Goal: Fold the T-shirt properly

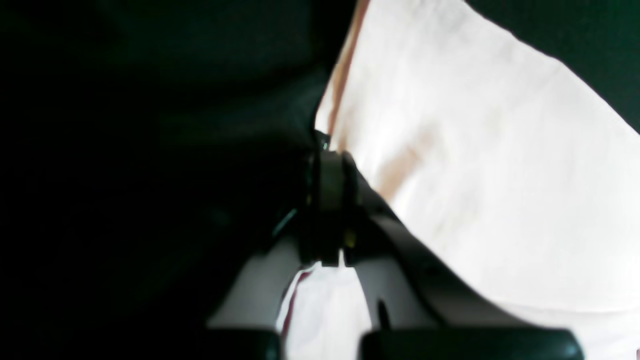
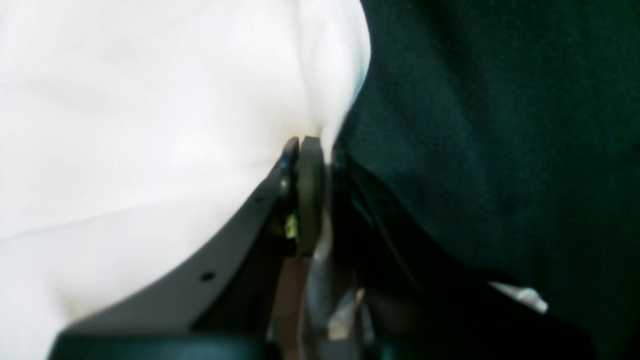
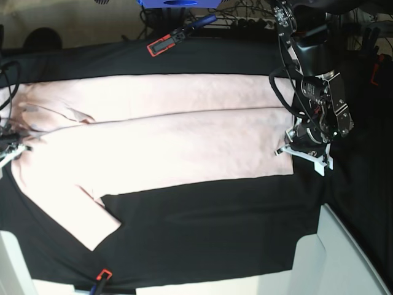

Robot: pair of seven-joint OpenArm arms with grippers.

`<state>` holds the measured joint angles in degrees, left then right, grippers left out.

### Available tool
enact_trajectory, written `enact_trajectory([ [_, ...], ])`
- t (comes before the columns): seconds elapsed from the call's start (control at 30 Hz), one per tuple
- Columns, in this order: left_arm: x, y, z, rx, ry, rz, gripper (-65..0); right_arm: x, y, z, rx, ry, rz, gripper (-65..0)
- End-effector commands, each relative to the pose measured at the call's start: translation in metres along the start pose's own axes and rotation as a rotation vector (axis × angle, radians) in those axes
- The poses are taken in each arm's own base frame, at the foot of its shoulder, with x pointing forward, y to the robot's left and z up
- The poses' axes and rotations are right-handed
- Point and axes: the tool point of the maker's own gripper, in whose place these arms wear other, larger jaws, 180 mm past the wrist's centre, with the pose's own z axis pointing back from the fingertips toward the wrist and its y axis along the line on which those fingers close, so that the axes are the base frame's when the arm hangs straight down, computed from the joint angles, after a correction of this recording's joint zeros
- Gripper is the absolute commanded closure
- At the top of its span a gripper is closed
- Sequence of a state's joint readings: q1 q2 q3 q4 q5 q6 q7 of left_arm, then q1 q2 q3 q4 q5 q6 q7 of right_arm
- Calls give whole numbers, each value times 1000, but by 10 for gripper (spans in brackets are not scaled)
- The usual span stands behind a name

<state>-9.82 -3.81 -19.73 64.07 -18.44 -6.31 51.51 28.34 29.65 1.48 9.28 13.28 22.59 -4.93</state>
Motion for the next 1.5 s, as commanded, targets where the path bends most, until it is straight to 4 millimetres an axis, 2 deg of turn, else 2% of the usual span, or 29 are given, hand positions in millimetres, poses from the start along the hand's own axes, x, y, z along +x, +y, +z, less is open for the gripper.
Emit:
enact_trajectory([
  [0.0,18,-2,5,-7,-46,-8,0,29,-15,6,-27,-63,6,0],
  [0.07,22,-5,7,-10,-57,-11,0,39,-15,8,-28,-88,21,0],
  [0.17,26,-4,15,-9,-86,-23,0,42,-19,11,-33,-101,40,0],
  [0.2,32,-5,19,-8,-107,-30,0,41,-26,14,-45,-102,45,0],
  [0.33,34,1,32,4,-143,-51,0,33,-33,16,-55,-67,47,0],
  [0.4,30,3,36,10,-134,-60,0,33,-45,21,-73,-77,26,0],
  [0.47,26,5,39,16,-127,-67,0,24,-53,26,-85,-62,5,0],
  [0.63,22,12,53,33,-152,-91,0,17,-50,38,-54,-3,63,0],
  [0.77,16,16,59,43,-155,-103,0,10,-56,54,-72,16,90,0],
  [0.83,12,19,61,49,-153,-108,0,10,-49,57,-66,11,104,0],
  [0.93,11,20,66,54,-162,-120,0,5,-51,67,-79,15,121,0],
  [1.1,0,11,72,44,-154,-188,0,-5,-55,82,-100,48,148,0],
  [1.27,-14,17,73,54,-131,-193,0,-23,-47,80,-89,106,148,-4],
  [1.37,-12,19,74,59,-133,-190,0,-30,-46,80,-87,128,145,-7],
  [1.47,-11,20,75,61,-137,-193,0,-36,-47,81,-87,164,140,-62],
])
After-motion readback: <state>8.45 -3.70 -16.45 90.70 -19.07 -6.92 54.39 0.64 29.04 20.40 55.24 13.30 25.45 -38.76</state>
